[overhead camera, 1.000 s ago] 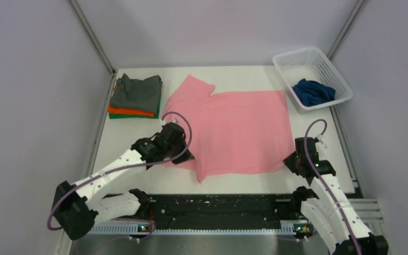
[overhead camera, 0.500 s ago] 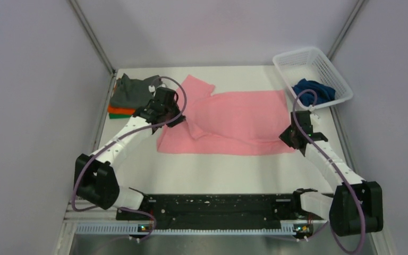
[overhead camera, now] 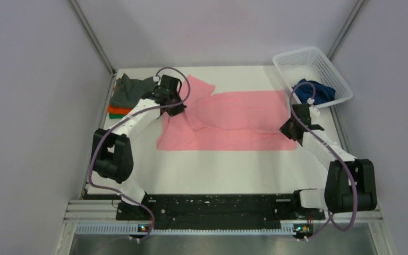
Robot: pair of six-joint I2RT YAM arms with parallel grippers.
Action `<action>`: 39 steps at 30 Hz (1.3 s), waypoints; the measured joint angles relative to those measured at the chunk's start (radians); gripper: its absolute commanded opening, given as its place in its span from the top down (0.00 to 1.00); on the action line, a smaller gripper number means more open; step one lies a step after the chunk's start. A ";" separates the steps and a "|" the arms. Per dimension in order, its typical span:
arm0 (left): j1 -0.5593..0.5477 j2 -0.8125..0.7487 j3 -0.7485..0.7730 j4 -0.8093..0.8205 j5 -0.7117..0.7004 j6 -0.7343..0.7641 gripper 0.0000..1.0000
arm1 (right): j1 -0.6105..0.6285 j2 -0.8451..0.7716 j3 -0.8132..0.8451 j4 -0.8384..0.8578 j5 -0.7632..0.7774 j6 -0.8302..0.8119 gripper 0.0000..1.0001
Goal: Fold and stack the t-shirts
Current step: Fold the flattened tshirt in 1/3 of the way
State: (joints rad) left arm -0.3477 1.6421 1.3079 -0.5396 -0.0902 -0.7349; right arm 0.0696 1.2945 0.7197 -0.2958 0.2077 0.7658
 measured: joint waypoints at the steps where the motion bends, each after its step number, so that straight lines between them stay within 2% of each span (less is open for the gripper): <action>1: 0.003 0.026 0.018 -0.002 0.000 0.004 1.00 | -0.001 0.014 0.003 0.011 0.000 -0.002 0.95; 2: 0.005 0.056 0.040 -0.006 0.000 0.007 0.94 | -0.002 0.029 0.004 0.022 0.000 -0.005 0.91; 4: 0.011 0.117 0.085 -0.012 0.001 0.016 0.61 | -0.004 0.070 0.016 0.040 0.004 -0.008 0.74; 6: 0.018 0.202 0.166 -0.038 0.005 0.027 0.32 | -0.012 0.124 0.043 0.053 0.009 -0.016 0.52; 7: 0.024 0.249 0.220 -0.061 0.009 0.030 0.13 | -0.017 0.149 0.060 0.053 0.016 -0.024 0.44; 8: 0.031 0.303 0.285 -0.091 0.014 0.028 0.02 | -0.023 0.174 0.083 0.052 0.026 -0.037 0.37; 12: 0.060 0.407 0.414 -0.151 0.024 0.040 0.01 | -0.029 0.195 0.158 0.044 0.077 -0.081 0.07; 14: 0.069 0.399 0.410 -0.170 0.035 0.039 0.01 | -0.029 0.174 0.173 0.045 0.086 -0.106 0.01; 17: 0.075 0.329 0.318 -0.145 0.078 0.038 0.01 | -0.019 0.111 0.171 0.038 0.065 -0.174 0.01; 23: 0.068 0.080 -0.035 -0.055 0.174 0.022 0.01 | 0.057 0.026 0.084 0.103 -0.102 -0.269 0.01; 27: 0.066 0.056 -0.142 0.024 0.218 0.003 0.01 | 0.131 0.093 0.037 0.140 -0.228 -0.296 0.01; 32: 0.066 0.069 -0.256 0.103 0.241 -0.023 0.01 | 0.171 0.209 0.031 0.153 -0.272 -0.312 0.01; 35: 0.067 0.030 -0.327 0.173 0.246 -0.043 0.01 | 0.172 0.189 -0.005 0.189 -0.276 -0.311 0.01; 39: 0.068 -0.095 -0.490 0.287 0.248 -0.080 0.01 | 0.175 0.068 -0.126 0.218 -0.278 -0.294 0.01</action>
State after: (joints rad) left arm -0.2798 1.5471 0.8177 -0.2527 0.1577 -0.8146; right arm 0.2447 1.3624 0.5941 -0.0780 -0.0700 0.4713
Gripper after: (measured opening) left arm 0.985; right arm 0.985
